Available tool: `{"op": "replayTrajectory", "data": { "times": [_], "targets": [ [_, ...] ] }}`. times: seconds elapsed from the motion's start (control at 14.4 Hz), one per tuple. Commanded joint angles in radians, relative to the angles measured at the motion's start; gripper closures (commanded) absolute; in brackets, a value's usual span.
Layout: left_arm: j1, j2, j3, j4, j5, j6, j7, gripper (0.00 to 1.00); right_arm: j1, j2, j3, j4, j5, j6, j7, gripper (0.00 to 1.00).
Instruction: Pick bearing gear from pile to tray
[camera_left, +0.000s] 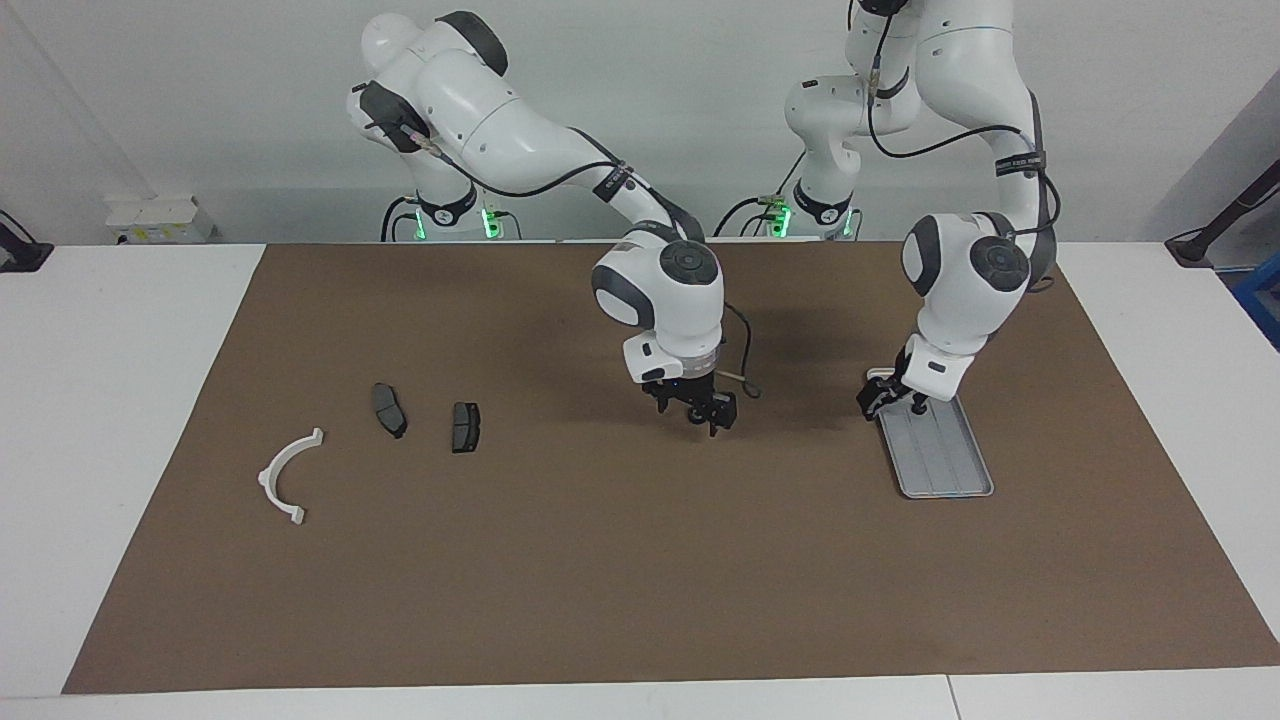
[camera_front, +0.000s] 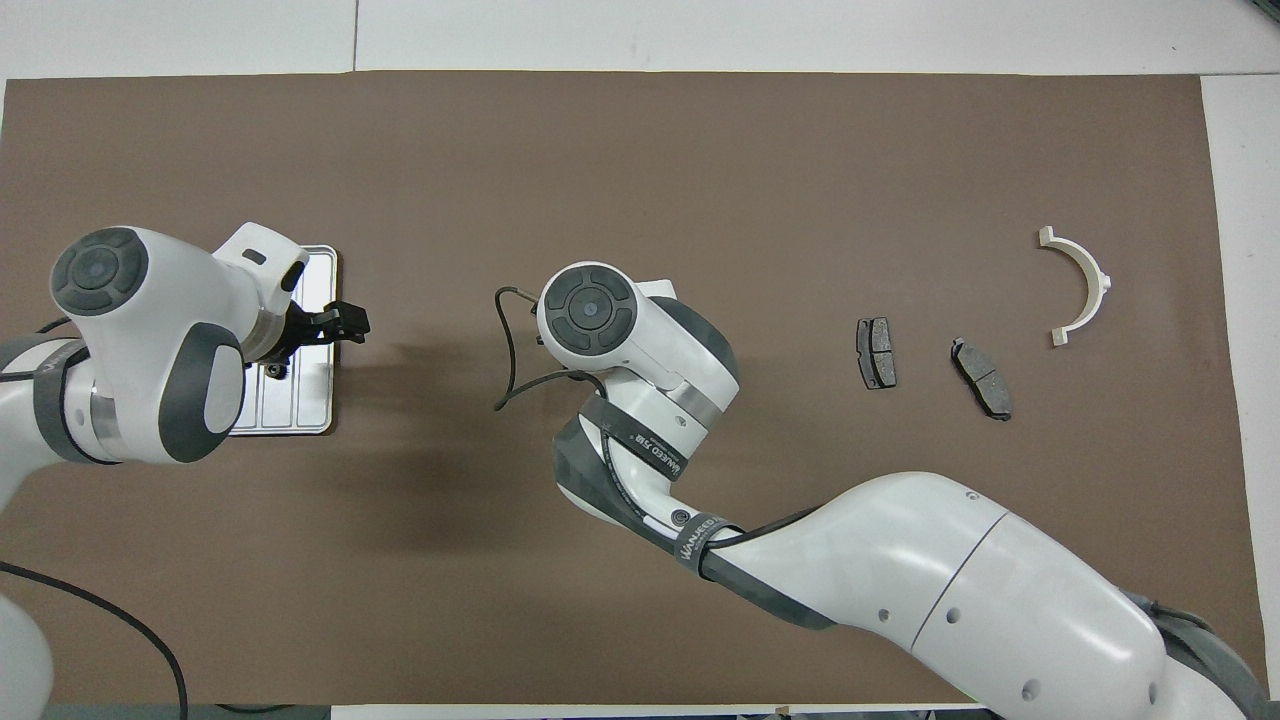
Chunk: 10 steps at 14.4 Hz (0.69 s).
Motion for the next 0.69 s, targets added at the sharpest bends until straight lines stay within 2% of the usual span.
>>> {"op": "replayTrajectory", "data": {
  "times": [0.0, 0.14, 0.35, 0.42, 0.63],
  "targets": [
    [-0.058, -0.018, 0.013, -0.005, -0.004, -0.025, -0.119, 0.00, -0.073, -0.022, 0.010, -0.004, -0.016, -0.018, -0.083, 0.00],
    [-0.106, -0.018, 0.014, -0.005, -0.004, -0.025, -0.231, 0.00, -0.119, -0.039, 0.016, -0.004, -0.013, -0.039, -0.163, 0.00],
    [-0.168, -0.009, 0.013, 0.000, -0.004, 0.001, -0.301, 0.00, -0.183, -0.050, 0.019, -0.009, -0.009, -0.068, -0.305, 0.00],
    [-0.222, 0.009, 0.016, 0.016, -0.004, 0.012, -0.382, 0.00, -0.217, -0.050, 0.025, -0.008, 0.007, -0.071, -0.376, 0.00],
    [-0.329, 0.121, 0.016, 0.153, 0.001, 0.010, -0.565, 0.00, -0.281, -0.058, 0.026, -0.009, 0.062, -0.093, -0.546, 0.00]
  ]
}}
